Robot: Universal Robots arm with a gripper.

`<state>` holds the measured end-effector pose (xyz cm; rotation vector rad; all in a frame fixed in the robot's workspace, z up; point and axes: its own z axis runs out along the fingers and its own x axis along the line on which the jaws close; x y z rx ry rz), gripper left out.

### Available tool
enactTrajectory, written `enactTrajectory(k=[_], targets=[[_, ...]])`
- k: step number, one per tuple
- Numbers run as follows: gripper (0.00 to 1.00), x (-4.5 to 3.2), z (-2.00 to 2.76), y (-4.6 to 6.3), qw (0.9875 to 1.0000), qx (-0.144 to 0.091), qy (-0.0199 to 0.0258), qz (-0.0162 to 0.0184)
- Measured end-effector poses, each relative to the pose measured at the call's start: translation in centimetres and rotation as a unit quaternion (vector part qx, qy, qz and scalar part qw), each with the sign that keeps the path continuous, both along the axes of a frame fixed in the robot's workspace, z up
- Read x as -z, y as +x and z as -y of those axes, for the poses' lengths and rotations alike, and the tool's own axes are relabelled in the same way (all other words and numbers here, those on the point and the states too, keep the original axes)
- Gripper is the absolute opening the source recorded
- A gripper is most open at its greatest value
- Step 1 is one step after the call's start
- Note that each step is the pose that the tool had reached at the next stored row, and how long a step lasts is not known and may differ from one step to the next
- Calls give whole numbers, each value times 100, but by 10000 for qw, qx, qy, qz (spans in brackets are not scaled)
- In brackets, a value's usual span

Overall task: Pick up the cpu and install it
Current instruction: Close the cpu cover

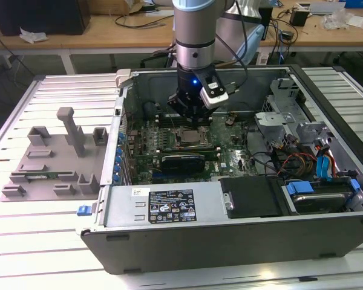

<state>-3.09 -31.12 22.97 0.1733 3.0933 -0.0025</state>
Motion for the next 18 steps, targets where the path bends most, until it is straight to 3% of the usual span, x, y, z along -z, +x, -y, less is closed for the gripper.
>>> enactTrajectory(k=[6, 8, 9, 10, 12, 18], targets=[[11, 17, 27, -50, 9997, -260, 0, 0], [11, 28, 36, -52, 9987, -510, 0, 0], [11, 58, 47, -141, 9983, -578, 0, -6], [11, 75, 52, -147, 9987, -511, 0, -6], [11, 144, 53, -293, 9987, -511, 0, -6], [11, 214, 53, -339, 9987, -511, 0, -6]])
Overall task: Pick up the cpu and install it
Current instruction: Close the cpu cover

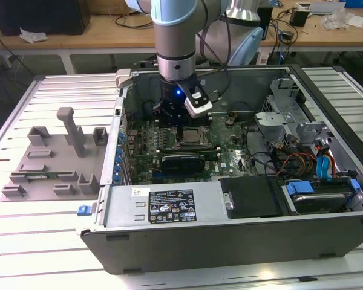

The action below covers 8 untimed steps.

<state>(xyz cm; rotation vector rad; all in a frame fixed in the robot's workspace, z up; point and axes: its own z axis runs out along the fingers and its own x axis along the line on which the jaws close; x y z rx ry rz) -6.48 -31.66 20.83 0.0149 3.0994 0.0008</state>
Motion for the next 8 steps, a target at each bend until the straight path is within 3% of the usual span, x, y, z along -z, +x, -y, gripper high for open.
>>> enactTrajectory(k=[8], targets=[[11, 42, 2, -20, 10000, 0, -1, 0]])
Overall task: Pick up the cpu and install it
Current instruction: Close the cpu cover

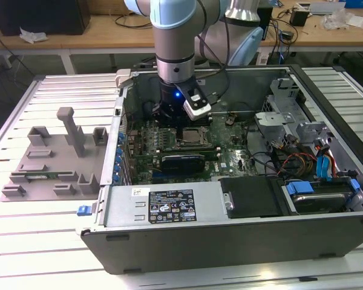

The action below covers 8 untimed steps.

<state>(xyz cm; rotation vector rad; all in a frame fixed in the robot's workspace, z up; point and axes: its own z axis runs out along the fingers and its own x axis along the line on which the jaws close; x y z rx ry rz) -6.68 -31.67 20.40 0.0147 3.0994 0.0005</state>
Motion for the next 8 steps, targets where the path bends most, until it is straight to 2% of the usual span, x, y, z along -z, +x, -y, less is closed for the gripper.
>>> enactTrajectory(k=[8], targets=[[11, 6, 4, -2, 10000, 1, 3, 0]])
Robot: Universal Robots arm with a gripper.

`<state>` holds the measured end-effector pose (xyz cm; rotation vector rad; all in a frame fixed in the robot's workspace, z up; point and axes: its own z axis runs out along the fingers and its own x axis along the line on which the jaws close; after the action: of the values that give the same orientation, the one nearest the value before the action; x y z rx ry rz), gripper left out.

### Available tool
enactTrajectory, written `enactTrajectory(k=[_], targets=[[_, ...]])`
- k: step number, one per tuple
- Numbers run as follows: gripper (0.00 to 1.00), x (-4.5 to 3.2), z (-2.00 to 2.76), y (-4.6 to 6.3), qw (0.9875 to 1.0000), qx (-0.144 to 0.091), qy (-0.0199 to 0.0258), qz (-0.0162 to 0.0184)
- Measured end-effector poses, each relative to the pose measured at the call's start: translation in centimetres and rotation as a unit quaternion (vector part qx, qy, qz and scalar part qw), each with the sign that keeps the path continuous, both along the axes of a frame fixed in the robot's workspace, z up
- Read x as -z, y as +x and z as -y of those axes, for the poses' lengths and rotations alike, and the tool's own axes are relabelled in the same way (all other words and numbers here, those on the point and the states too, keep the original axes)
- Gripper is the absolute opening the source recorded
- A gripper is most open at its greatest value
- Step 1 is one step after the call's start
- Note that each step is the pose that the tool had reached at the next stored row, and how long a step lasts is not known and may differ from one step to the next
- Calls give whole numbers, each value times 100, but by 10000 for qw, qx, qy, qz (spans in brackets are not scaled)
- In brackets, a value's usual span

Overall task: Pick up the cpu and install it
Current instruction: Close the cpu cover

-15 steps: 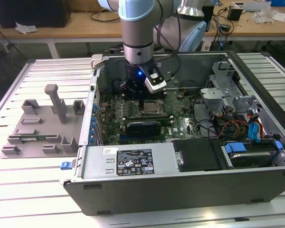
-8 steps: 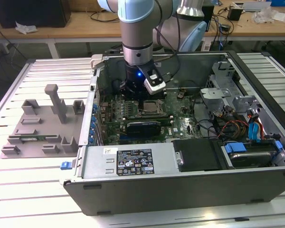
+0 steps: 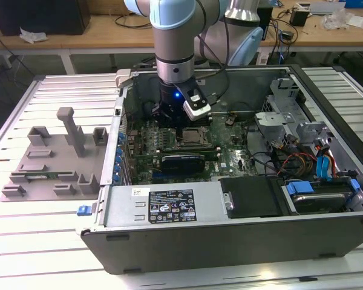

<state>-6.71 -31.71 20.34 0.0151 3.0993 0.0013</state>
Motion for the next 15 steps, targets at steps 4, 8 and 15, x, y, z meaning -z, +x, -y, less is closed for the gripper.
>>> enactTrajectory(k=[4, 8, 15], targets=[[11, 0, 18, 0, 10000, 0, -2, 0], [11, 0, 19, 0, 10000, 0, -1, 0], [11, -8, 19, 5, 10000, -1, -1, -1]])
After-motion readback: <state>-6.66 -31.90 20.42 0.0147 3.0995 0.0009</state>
